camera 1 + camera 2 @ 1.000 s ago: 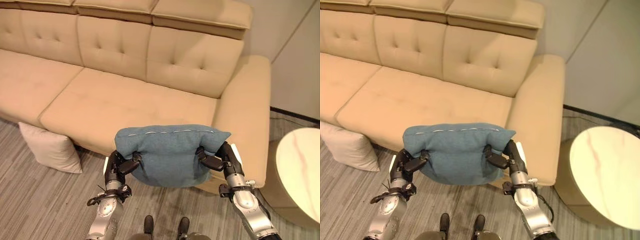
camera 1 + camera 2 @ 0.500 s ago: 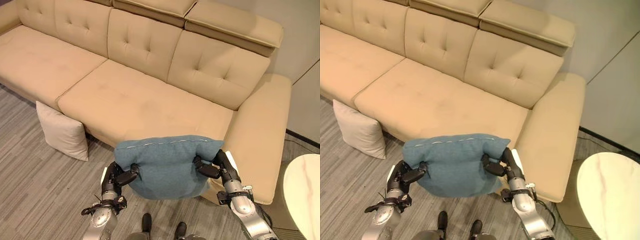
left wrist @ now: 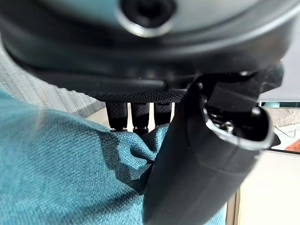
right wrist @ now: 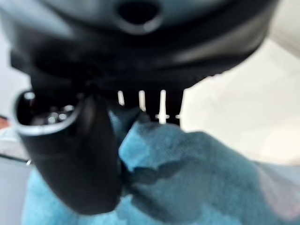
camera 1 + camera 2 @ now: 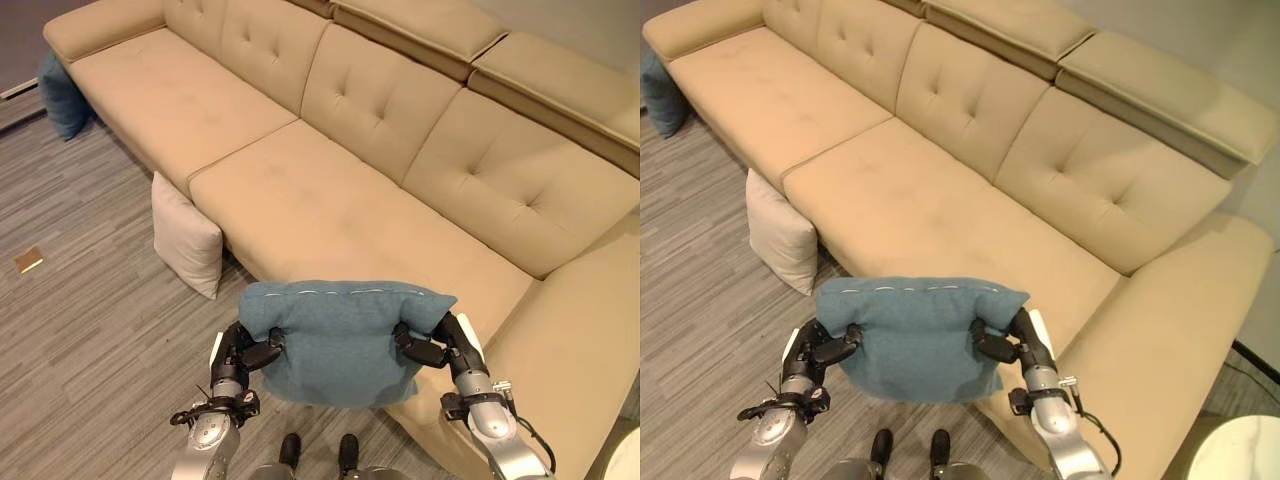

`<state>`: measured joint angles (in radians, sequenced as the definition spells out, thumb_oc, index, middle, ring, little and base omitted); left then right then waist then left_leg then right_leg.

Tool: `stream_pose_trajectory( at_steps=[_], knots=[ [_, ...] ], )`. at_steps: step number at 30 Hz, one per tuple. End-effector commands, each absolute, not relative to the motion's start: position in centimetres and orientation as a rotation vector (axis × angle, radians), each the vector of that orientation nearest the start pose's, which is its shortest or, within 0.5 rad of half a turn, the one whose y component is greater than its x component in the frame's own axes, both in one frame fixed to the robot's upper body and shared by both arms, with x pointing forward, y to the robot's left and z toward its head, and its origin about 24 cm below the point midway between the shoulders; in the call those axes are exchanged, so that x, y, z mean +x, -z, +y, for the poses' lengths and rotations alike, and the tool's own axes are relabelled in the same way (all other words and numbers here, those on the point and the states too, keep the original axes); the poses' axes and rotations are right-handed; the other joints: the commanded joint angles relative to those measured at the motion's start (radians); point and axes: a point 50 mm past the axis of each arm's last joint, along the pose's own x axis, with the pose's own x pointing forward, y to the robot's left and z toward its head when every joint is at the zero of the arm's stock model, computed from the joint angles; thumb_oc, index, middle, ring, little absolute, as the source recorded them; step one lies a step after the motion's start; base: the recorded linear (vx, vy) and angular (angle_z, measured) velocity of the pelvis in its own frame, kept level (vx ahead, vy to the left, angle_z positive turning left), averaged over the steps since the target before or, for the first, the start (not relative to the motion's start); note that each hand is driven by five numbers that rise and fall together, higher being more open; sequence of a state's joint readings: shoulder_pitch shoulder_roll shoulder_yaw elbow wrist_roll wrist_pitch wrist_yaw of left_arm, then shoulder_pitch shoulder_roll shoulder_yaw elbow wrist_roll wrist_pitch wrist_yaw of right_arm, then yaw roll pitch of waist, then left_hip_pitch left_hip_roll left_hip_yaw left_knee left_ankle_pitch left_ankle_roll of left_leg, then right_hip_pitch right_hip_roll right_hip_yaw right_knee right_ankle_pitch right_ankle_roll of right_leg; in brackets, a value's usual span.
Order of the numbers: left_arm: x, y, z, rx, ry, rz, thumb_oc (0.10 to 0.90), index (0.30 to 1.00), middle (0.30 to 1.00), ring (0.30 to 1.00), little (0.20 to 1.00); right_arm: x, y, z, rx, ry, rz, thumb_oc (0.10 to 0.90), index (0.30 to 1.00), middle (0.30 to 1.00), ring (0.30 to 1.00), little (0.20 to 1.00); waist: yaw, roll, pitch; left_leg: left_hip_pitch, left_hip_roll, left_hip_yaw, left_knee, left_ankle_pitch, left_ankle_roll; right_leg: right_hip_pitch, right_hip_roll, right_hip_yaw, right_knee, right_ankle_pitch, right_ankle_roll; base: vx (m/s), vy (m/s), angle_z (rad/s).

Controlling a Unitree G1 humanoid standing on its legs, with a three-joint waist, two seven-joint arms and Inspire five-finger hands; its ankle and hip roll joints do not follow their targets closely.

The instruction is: Pick up all the scattered cushions and arrange them neatly on the sofa.

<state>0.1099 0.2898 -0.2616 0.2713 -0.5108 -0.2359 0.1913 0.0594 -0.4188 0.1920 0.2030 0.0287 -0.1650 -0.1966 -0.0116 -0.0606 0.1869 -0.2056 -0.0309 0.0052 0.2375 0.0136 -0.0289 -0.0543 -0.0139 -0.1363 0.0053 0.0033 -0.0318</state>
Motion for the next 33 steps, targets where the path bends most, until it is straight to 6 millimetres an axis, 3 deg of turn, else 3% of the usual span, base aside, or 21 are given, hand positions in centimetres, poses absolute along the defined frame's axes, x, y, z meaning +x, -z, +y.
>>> stream_pose_trajectory(
  at_steps=[1, 3, 5, 11, 13, 18, 22, 24, 25, 27, 29, 30, 32, 33],
  knots=[
    [24.4, -3.4, 16.8, -0.22, 0.009, -0.105, 0.4, 0.3, 0.3, 0.3, 0.3, 24.7, -6.1, -19.6, -0.266, 0.033, -0.222, 0.4, 0.3, 0.3, 0.3, 0.3, -0.012, -0.043, -0.087, 0.027, 0.041, 0.051, -0.049, -0.114, -0.007, 0.004, -0.038, 0.011, 0.061, -0.061, 0.116, 0.23, 0.042, 0.12],
    [24.5, -3.5, 16.9, -0.218, 0.01, -0.104, 0.4, 0.3, 0.3, 0.3, 0.3, 24.7, -6.0, -19.7, -0.246, 0.04, -0.216, 0.4, 0.3, 0.3, 0.3, 0.3, -0.003, -0.046, -0.088, -0.023, 0.053, 0.055, -0.086, -0.047, -0.019, 0.03, -0.033, 0.008, 0.054, -0.079, 0.112, 0.15, 0.038, 0.09],
    [24.6, -3.7, 17.0, -0.217, 0.007, -0.112, 0.4, 0.3, 0.3, 0.3, 0.3, 24.7, -6.1, -19.8, -0.244, 0.055, -0.215, 0.4, 0.3, 0.3, 0.3, 0.3, 0.006, -0.046, -0.084, -0.057, 0.067, 0.09, -0.097, -0.018, -0.024, 0.042, -0.028, 0.012, 0.057, -0.093, 0.106, 0.16, 0.09, 0.12],
    [23.7, -3.1, 17.2, -0.186, 0.031, -0.079, 0.4, 0.3, 0.3, 0.3, 0.3, 24.4, -5.6, -19.2, -0.224, 0.04, -0.201, 0.4, 0.3, 0.3, 0.3, 0.3, 0.008, -0.048, -0.119, 0.026, 0.042, 0.094, -0.144, -0.045, 0.007, 0.072, -0.063, 0.038, 0.118, -0.106, 0.14, 0.21, 0.183, -0.17],
    [23.7, -3.4, 17.6, -0.167, 0.037, -0.085, 0.4, 0.3, 0.3, 0.3, 0.3, 24.7, -5.8, -18.2, -0.189, 0.012, -0.212, 0.4, 0.3, 0.3, 0.3, 0.3, 0.004, -0.042, -0.102, 0.08, 0.029, 0.113, -0.154, -0.076, 0.048, -0.006, -0.094, 0.067, 0.323, -0.023, 0.178, 0.18, 0.291, -0.31],
    [23.9, -3.8, 17.9, -0.149, 0.024, -0.111, 0.4, 0.3, 0.3, 0.3, 0.3, 25.1, -5.9, -17.3, -0.165, -0.012, -0.222, 0.4, 0.3, 0.3, 0.3, 0.3, 0.001, -0.024, -0.081, 0.122, 0.03, 0.124, -0.151, -0.108, 0.068, -0.103, -0.097, 0.053, 0.422, 0.002, 0.179, 0.08, 0.131, -0.17],
    [24.0, -4.0, 17.9, -0.158, 0.014, -0.122, 0.4, 0.3, 0.3, 0.3, 0.3, 25.4, -6.1, -17.1, -0.168, -0.029, -0.231, 0.4, 0.3, 0.3, 0.3, 0.3, -0.001, -0.02, -0.077, 0.167, 0.02, 0.132, -0.164, -0.133, 0.069, -0.137, -0.097, -0.026, 0.323, -0.021, 0.165, 0.13, 0.05, -0.32],
    [24.2, -4.2, 17.9, -0.172, 0.003, -0.135, 0.4, 0.3, 0.3, 0.3, 0.3, 25.7, -6.1, -17.0, -0.175, -0.04, -0.227, 0.4, 0.3, 0.3, 0.3, 0.3, -0.001, -0.022, -0.068, 0.206, 0.011, 0.142, -0.179, -0.147, 0.064, -0.188, -0.112, -0.138, 0.228, 0.016, 0.171, 0.19, 0.007, -0.29],
    [24.2, -4.1, 17.8, -0.176, 0.005, -0.136, 0.4, 0.3, 0.3, 0.3, 0.3, 25.7, -6.0, -17.1, -0.18, -0.042, -0.223, 0.4, 0.3, 0.3, 0.3, 0.3, -0.003, -0.02, -0.065, 0.222, 0.009, 0.142, -0.183, -0.155, 0.061, -0.181, -0.107, -0.16, 0.206, 0.015, 0.172, 0.24, -0.022, -0.28],
    [24.2, -3.9, 17.4, -0.173, 0.029, -0.125, 0.4, 0.3, 0.3, 0.3, 0.3, 25.3, -5.6, -17.5, -0.184, -0.033, -0.206, 0.4, 0.3, 0.3, 0.3, 0.3, -0.008, -0.036, -0.078, 0.235, -0.01, 0.134, -0.179, -0.168, 0.056, -0.129, -0.091, -0.155, 0.111, 0.019, 0.165, 0.19, -0.075, -0.3],
    [24.0, -3.8, 16.9, -0.196, 0.041, -0.123, 0.4, 0.3, 0.3, 0.3, 0.3, 24.9, -5.2, -18.2, -0.192, -0.007, -0.19, 0.4, 0.3, 0.3, 0.3, 0.3, -0.019, -0.044, -0.091, 0.239, -0.006, 0.135, -0.162, -0.182, 0.037, -0.104, -0.066, -0.113, 0.076, 0.025, 0.158, 0.17, -0.095, 0.32],
    [24.0, -3.8, 16.6, -0.196, 0.059, -0.124, 0.4, 0.3, 0.3, 0.3, 0.3, 24.7, -5.2, -18.6, -0.197, 0.004, -0.19, 0.4, 0.3, 0.3, 0.3, 0.3, -0.021, -0.049, -0.094, 0.229, -0.004, 0.137, -0.138, -0.188, 0.024, -0.084, -0.067, -0.124, 0.051, 0.029, 0.154, 0.15, -0.112, 0.25],
    [24.1, -3.9, 16.1, -0.188, 0.092, -0.125, 0.4, 0.3, 0.3, 0.3, 0.3, 24.5, -5.4, -19.3, -0.196, 0.027, -0.196, 0.4, 0.3, 0.3, 0.3, 0.3, -0.029, -0.058, -0.1, 0.181, 0.035, 0.158, 0.002, -0.174, -0.01, -0.032, -0.063, -0.127, 0.015, 0.026, 0.137, 0.11, -0.115, 0.04],
    [24.1, -3.9, 16.1, -0.189, 0.093, -0.125, 0.4, 0.3, 0.3, 0.3, 0.3, 24.5, -5.4, -19.3, -0.196, 0.027, -0.196, 0.4, 0.3, 0.3, 0.3, 0.3, -0.03, -0.056, -0.101, 0.175, 0.038, 0.156, 0.012, -0.179, -0.011, -0.032, -0.06, -0.128, 0.013, 0.027, 0.136, 0.09, -0.068, 0.22]
  ],
)
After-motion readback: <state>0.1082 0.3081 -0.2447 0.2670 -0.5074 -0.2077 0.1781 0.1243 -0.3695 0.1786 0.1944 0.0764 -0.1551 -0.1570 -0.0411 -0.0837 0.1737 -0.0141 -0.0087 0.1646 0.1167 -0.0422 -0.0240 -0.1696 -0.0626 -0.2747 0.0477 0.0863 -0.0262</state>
